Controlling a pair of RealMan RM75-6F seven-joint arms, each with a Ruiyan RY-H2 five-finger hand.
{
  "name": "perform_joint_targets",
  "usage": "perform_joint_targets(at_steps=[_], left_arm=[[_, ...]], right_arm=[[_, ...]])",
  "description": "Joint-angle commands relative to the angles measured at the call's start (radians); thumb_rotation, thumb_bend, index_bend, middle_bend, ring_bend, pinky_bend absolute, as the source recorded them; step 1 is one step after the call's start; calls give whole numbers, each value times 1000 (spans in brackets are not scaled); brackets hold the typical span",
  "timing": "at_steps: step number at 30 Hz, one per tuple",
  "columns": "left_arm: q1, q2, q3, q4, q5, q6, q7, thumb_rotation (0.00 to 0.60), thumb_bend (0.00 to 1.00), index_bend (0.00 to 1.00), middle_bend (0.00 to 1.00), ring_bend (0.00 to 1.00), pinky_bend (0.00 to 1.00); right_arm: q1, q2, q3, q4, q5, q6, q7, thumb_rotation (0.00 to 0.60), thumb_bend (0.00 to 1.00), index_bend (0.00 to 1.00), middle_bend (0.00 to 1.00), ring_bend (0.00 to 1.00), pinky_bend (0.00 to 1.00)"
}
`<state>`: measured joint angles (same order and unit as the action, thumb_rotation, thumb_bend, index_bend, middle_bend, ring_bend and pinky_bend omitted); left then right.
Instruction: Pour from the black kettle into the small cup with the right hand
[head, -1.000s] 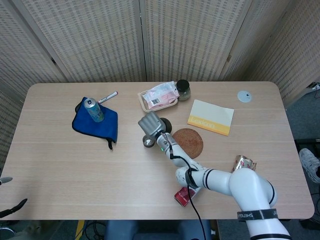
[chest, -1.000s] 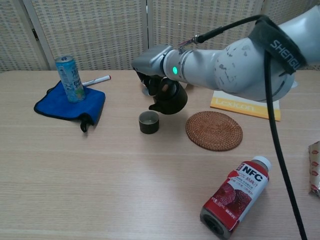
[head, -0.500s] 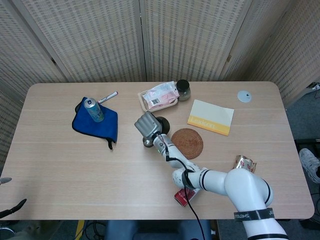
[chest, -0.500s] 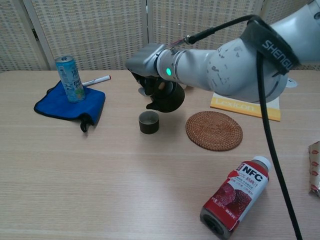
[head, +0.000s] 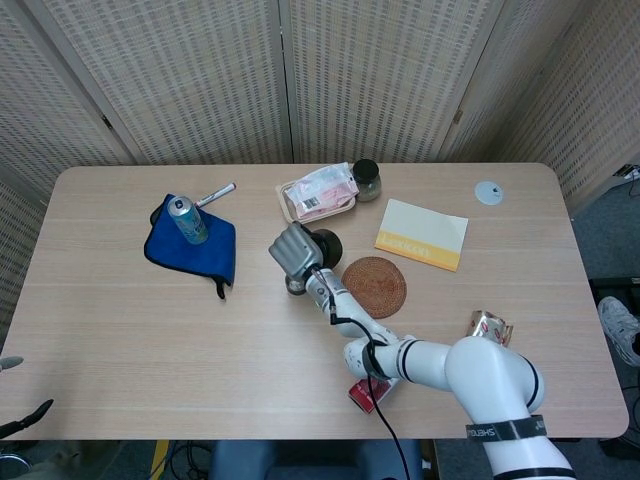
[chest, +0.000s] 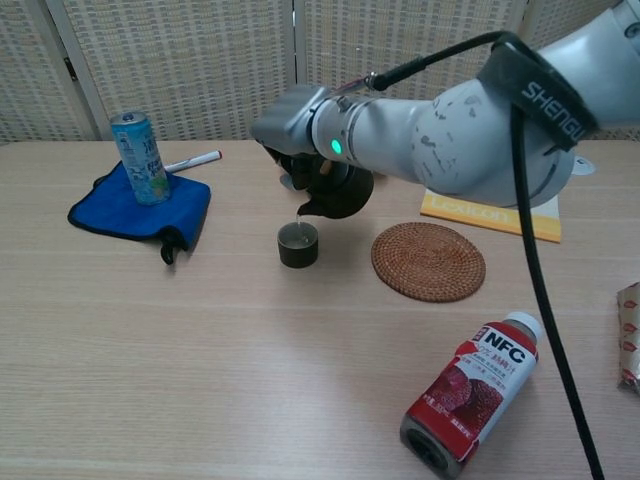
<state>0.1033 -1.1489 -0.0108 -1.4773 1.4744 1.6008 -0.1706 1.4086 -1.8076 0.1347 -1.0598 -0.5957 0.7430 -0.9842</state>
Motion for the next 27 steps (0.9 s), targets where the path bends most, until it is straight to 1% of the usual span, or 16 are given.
perform_joint_targets(at_steps=[1, 27], left_arm=[[1, 0, 0, 0, 0, 1, 0, 356, 0, 292, 84, 146, 88], [11, -1, -1, 0, 1, 6, 1, 354, 0, 293, 84, 147, 88]], right_arm=[[4, -1, -2, -2, 5, 7, -11, 556, 520, 962, 999, 899, 483], [24, 3, -22, -30, 53, 58, -131, 577, 519, 962, 1000, 906, 484]])
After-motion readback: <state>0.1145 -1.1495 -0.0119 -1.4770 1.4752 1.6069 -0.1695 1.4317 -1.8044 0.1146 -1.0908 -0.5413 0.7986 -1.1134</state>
